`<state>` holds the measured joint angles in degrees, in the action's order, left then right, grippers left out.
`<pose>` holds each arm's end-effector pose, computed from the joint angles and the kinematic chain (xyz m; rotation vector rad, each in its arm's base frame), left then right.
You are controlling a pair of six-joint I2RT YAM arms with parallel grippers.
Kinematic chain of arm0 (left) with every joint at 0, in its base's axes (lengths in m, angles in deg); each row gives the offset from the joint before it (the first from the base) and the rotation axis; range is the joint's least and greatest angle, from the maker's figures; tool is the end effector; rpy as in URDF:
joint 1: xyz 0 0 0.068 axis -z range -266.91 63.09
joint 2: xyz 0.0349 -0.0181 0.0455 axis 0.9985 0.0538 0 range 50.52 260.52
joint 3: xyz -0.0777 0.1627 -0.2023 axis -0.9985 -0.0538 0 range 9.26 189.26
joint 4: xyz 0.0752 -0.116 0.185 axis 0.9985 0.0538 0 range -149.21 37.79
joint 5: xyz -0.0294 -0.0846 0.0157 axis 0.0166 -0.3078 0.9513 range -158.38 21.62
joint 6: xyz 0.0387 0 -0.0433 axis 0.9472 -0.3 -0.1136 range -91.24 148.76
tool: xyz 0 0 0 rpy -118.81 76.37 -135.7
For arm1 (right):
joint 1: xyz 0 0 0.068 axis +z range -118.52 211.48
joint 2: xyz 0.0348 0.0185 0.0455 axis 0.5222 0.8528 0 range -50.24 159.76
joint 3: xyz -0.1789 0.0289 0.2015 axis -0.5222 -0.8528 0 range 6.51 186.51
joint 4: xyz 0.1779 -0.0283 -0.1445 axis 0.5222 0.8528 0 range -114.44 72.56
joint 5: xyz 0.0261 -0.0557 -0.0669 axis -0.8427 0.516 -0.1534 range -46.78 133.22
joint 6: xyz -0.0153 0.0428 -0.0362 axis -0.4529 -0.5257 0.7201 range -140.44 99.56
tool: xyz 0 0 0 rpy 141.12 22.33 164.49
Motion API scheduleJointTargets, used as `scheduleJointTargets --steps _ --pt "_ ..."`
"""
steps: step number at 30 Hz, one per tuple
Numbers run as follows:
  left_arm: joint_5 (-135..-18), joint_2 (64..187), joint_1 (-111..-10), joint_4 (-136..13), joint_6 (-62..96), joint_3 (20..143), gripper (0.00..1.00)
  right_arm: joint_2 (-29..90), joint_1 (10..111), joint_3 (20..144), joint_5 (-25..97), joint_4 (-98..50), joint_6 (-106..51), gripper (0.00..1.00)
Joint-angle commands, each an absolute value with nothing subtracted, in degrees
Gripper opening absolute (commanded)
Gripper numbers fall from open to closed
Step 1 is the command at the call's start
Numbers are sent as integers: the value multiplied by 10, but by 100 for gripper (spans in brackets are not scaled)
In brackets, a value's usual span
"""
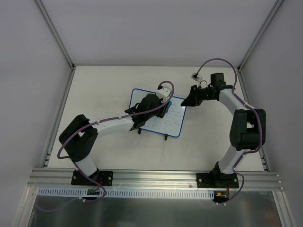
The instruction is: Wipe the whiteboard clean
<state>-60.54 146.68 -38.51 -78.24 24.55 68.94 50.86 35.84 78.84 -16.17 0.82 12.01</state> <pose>0.2460 -0.2686 0.2616 0.6266 1.7973 -0.5015 0.3375 0.0617 0.2442 -1.0395 1.8833 1.0035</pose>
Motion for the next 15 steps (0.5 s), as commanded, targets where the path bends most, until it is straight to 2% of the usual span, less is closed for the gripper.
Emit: scheduleJointTargets --steps 1,7,15 --pt "-553 1476 -390 -727 226 698 0 483 359 777 -121 18 155 0" --pt "-462 1449 -403 -697 210 689 0 483 359 778 -120 17 153 0" --pt "-451 1379 -483 -658 176 628 0 476 360 776 -116 15 152 0"
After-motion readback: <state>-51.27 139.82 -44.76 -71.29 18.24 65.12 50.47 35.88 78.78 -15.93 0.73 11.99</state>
